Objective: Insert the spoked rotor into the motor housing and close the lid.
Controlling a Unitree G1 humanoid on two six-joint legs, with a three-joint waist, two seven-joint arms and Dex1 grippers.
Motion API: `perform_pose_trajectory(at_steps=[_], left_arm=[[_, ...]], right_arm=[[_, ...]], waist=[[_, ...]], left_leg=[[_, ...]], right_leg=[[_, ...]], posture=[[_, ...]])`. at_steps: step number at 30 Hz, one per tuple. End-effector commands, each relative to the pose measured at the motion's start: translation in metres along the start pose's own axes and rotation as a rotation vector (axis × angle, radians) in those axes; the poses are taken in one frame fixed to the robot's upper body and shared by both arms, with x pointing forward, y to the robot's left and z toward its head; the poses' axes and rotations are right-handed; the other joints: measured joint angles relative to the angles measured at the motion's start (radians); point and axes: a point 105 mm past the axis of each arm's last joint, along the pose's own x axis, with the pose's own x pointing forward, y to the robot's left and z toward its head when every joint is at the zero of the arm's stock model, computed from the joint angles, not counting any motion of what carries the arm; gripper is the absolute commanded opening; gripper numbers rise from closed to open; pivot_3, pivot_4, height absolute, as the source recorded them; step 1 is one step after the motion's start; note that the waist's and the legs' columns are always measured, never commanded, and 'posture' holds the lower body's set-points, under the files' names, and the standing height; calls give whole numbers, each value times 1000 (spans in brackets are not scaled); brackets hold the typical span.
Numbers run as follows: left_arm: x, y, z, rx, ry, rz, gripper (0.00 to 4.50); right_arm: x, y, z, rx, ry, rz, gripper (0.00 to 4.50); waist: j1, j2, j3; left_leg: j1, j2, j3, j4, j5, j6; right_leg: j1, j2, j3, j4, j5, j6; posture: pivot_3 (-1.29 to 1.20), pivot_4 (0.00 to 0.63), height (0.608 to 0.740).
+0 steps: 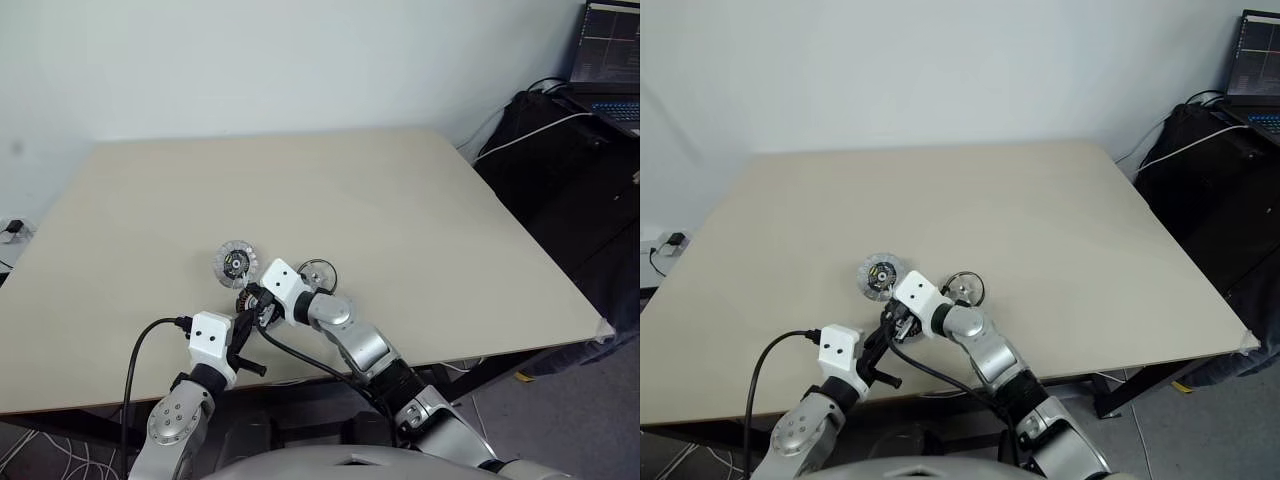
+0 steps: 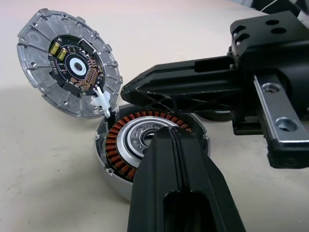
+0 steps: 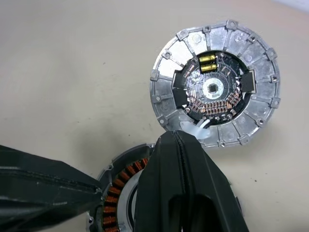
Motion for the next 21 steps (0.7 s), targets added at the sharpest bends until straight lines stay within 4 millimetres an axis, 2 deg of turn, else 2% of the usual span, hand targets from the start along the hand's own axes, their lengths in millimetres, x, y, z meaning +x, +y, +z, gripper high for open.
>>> perform_pose_trajectory(at_steps=[1, 4, 6, 9, 16, 21], left_arm=[[2, -3, 10, 9, -42, -8, 0], [1, -3, 10, 9, -42, -5, 0], [1, -3, 10, 8, -42, -4, 0], [1, -3, 10, 8, -41, -6, 0], [1, -4, 11, 8, -44, -14, 0], [2, -5, 11, 8, -45, -15, 0]], right_arm=[[3, -3, -5, -44, 48, -2, 13], [1, -5, -25, -64, 146, -14, 13], [0, -6, -27, -60, 157, -22, 13], [1, -7, -15, -38, 101, -24, 13], [-1, -7, 30, 1, -119, -19, 13], [-1, -13, 36, 4, -152, -62, 13]], waist=[[-1, 0, 0], [0, 0, 0], [-1, 0, 0], [0, -1, -1], [-1, -1, 0], [1, -1, 0]], left_leg=[[0, 0, 0, 0, 0, 0], [0, 0, 0, 0, 0, 0], [0, 0, 1, 0, 0, -1], [0, 0, 1, 0, 1, -1], [0, 2, 1, 0, 1, -2], [0, 3, 1, 0, 2, -3]], right_leg=[[0, 0, 0, 0, 0, 0], [0, 0, 0, 0, 0, 0], [-1, 0, 1, 1, 0, -1], [-2, 0, 1, 4, -1, -1], [-5, -2, 2, 8, -3, 1], [-5, -1, 2, 8, -4, -1]], posture=[[0, 0, 740], [0, 0, 740], [0, 0, 740], [0, 0, 740], [0, 0, 740], [0, 0, 740]])
